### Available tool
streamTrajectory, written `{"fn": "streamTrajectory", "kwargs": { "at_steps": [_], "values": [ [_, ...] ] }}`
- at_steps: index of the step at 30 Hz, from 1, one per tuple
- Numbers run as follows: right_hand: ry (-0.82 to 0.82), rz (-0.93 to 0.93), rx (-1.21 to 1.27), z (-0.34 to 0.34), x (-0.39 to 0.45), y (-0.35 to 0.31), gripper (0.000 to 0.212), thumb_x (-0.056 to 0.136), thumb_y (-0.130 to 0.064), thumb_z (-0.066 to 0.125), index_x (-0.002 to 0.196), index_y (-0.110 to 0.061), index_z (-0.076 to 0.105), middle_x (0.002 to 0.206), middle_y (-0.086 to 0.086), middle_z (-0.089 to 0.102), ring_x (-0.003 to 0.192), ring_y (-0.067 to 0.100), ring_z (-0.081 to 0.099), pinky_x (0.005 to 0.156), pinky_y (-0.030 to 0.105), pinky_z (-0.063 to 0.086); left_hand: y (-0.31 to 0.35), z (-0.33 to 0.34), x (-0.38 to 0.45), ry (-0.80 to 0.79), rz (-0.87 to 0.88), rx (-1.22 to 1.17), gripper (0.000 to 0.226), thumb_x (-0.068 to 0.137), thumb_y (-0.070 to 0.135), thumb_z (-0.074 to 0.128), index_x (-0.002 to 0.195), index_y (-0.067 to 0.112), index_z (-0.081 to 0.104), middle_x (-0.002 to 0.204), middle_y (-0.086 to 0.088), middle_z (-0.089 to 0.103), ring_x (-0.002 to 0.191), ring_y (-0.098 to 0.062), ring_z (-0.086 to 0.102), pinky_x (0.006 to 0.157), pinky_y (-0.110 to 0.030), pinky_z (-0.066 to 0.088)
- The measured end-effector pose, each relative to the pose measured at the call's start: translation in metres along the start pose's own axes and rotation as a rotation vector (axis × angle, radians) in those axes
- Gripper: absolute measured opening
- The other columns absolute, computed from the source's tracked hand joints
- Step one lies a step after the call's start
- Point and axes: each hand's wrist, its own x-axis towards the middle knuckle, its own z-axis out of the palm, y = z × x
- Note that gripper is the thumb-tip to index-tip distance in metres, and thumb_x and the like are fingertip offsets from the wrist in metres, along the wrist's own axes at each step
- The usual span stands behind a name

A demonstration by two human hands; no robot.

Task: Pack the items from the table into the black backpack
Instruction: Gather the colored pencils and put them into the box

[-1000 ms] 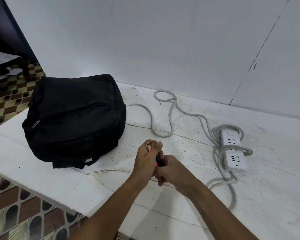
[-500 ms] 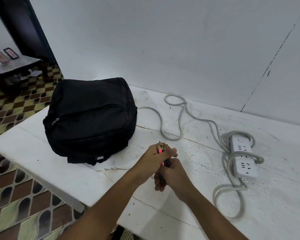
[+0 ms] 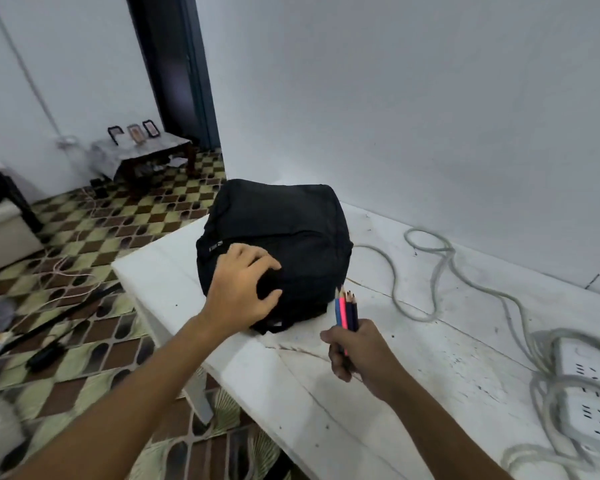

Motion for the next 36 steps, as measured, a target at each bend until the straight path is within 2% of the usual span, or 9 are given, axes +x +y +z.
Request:
{"fn": "streamTrajectory", "kwargs": {
  "at_steps": [2,4,10,13,15,21,24,29,36],
  "values": [
    [-0.034,-0.021,-0.034,0.009,0.006,-0.004,0.016,0.085,-0.006,0.061,0.074,-0.002,0.050,0.048,0.009,0.054,0.039,0.023,0.051,0.043,0.027,0.042,-0.034,0.004,-0.002,-0.252,-0.048,0.157,0.059,0.064,0.049,0.067,0.116,0.022,0.062,0.124,-0.004,0.055,0.119,-0.030,0.043,0.095,-0.050,0.039],
    [-0.058,-0.031,-0.072,0.018,0.011,-0.007,0.013,0.087,-0.008,0.060,0.081,0.000,0.051,0.051,0.010,0.059,0.046,0.028,0.059,0.046,0.028,0.047,-0.053,0.010,-0.001,-0.335,-0.044,0.149,0.049,0.070,0.040,0.062,0.115,0.022,0.065,0.119,-0.004,0.060,0.114,-0.030,0.049,0.093,-0.053,0.043],
    [0.020,-0.157,-0.275,0.049,0.038,-0.029,0.024,0.085,-0.009,0.059,0.076,0.013,0.058,0.062,0.018,0.069,0.055,0.022,0.060,0.058,0.030,0.051,-0.075,-0.019,0.079,-0.110,-0.193,-0.239,0.019,0.086,0.031,0.058,0.094,0.018,0.070,0.082,0.002,0.070,0.074,-0.020,0.063,0.068,-0.037,0.050],
    [0.162,-0.248,-0.511,0.062,0.059,-0.050,0.026,0.082,-0.015,0.062,0.074,0.009,0.059,0.064,0.015,0.068,0.039,0.006,0.048,0.043,0.019,0.037,-0.083,-0.042,0.131,-0.119,-0.107,-0.218,0.028,0.083,0.036,0.055,0.095,0.017,0.072,0.085,-0.003,0.072,0.080,-0.024,0.063,0.071,-0.037,0.049],
    [0.205,-0.296,-0.661,0.067,0.077,-0.065,0.026,0.083,-0.023,0.062,0.064,-0.007,0.052,0.059,0.009,0.058,0.042,0.011,0.042,0.043,0.023,0.032,-0.088,-0.052,0.157,-0.127,-0.060,-0.221,0.029,0.082,0.035,0.055,0.097,0.017,0.072,0.089,-0.003,0.072,0.084,-0.024,0.064,0.076,-0.039,0.050],
    [0.129,-0.006,-0.786,0.071,0.152,-0.087,0.017,0.077,-0.028,0.057,0.073,-0.012,0.052,0.059,0.006,0.064,0.057,0.023,0.066,0.063,0.033,0.057,-0.107,-0.061,0.205,-0.087,-0.022,-0.327,0.027,0.079,0.032,0.055,0.095,0.020,0.074,0.087,0.004,0.073,0.086,-0.017,0.065,0.082,-0.043,0.052],
    [0.020,0.054,-0.639,0.082,0.180,-0.095,0.017,0.084,-0.017,0.060,0.071,-0.009,0.052,0.044,-0.001,0.056,0.034,0.011,0.051,0.040,0.020,0.043,-0.112,-0.064,0.219,-0.072,0.003,-0.368,0.027,0.079,0.030,0.055,0.095,0.021,0.074,0.087,0.006,0.073,0.086,-0.015,0.065,0.083,-0.041,0.052],
    [-0.015,0.112,-0.596,0.114,0.218,-0.109,0.014,0.084,-0.016,0.060,0.072,-0.013,0.053,0.057,-0.001,0.055,0.042,0.010,0.048,0.047,0.022,0.040,-0.115,-0.064,0.231,-0.067,0.026,-0.427,0.027,0.078,0.029,0.055,0.094,0.021,0.075,0.087,0.006,0.073,0.087,-0.013,0.066,0.083,-0.040,0.053],
    [-0.124,0.360,-0.474,0.151,0.268,-0.130,0.026,0.088,-0.020,0.051,0.063,-0.017,0.044,0.047,-0.008,0.045,0.030,0.002,0.041,0.032,0.012,0.022,-0.115,-0.066,0.234,-0.098,0.042,-0.469,0.025,0.078,0.026,0.056,0.092,0.022,0.075,0.084,0.007,0.073,0.084,-0.010,0.066,0.080,-0.038,0.053]
  ]
}}
